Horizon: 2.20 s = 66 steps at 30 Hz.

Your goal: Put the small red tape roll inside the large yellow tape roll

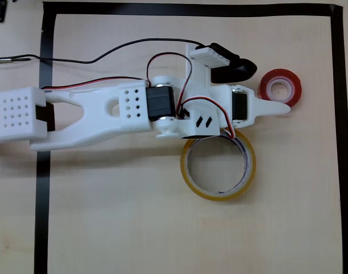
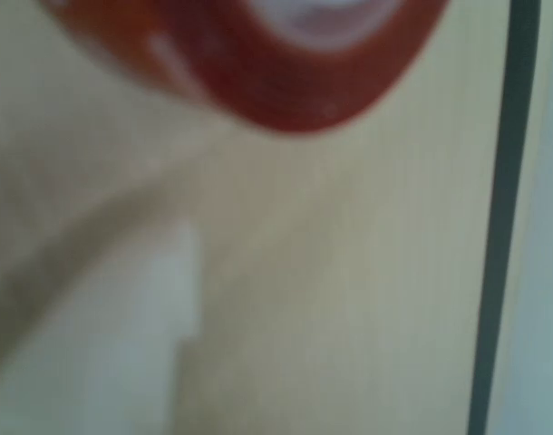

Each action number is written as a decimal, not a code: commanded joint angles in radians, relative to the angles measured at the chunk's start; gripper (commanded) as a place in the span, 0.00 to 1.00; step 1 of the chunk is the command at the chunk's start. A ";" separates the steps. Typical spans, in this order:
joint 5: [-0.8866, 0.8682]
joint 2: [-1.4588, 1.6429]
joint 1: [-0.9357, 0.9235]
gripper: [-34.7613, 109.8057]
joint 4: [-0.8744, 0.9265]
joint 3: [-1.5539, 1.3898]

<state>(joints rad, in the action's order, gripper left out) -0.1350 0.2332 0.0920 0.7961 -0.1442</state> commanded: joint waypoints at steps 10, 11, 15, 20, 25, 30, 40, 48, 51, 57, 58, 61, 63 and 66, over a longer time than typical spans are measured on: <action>0.120 0.147 0.041 0.40 -0.204 0.040; 0.120 0.147 0.051 0.39 -0.202 0.034; 0.114 0.133 0.074 0.39 -0.201 0.020; 0.029 0.129 0.110 0.40 -0.126 0.032; 0.014 0.129 0.121 0.40 -0.103 0.015; -0.029 0.126 0.118 0.41 -0.008 -0.002; -0.043 0.164 0.132 0.42 0.138 0.109; 0.018 0.163 0.130 0.42 -0.052 0.091; 0.067 0.163 0.126 0.41 -0.132 0.064; 0.115 0.144 0.097 0.40 -0.265 0.000; 0.124 0.126 0.089 0.40 -0.284 -0.002; 0.124 0.101 0.069 0.40 -0.276 -0.011; 0.118 0.097 0.055 0.40 -0.265 -0.015; 0.110 0.098 0.052 0.40 -0.204 -0.012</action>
<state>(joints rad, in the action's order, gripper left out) -0.0107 0.2301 0.1473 0.5584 -0.1779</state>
